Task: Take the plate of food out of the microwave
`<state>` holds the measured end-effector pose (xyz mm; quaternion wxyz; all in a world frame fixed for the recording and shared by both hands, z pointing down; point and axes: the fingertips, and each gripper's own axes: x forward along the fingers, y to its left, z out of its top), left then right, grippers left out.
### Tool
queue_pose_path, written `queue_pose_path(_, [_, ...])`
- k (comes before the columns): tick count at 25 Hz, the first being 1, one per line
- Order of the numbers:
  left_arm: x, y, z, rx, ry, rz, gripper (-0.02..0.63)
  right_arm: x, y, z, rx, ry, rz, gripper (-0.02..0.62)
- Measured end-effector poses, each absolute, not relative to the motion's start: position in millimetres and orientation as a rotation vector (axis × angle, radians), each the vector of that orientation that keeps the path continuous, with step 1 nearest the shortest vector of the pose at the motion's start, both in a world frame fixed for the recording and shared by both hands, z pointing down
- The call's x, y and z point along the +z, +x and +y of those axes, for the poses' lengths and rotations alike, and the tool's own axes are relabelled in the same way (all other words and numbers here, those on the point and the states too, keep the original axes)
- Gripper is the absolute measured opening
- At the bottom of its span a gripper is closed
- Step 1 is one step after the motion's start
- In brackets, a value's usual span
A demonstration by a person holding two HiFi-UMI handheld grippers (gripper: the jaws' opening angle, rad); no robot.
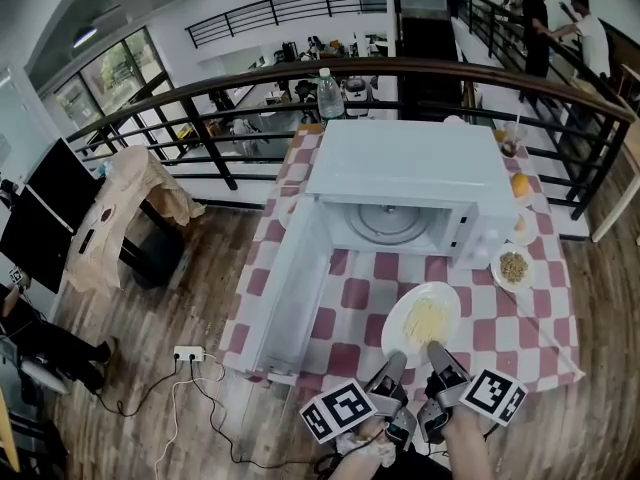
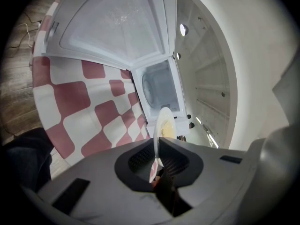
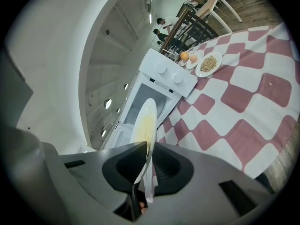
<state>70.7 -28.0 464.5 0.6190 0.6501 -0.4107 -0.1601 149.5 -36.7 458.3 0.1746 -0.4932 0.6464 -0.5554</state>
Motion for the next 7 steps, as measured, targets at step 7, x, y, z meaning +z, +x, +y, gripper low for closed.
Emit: queue_pose_path(7, [466.1, 70.3, -30.8, -0.370, 1.493, -0.944, 0.040, 458.8, 147.9, -41.2, -1.564, -1.382, 1.844, 0.034])
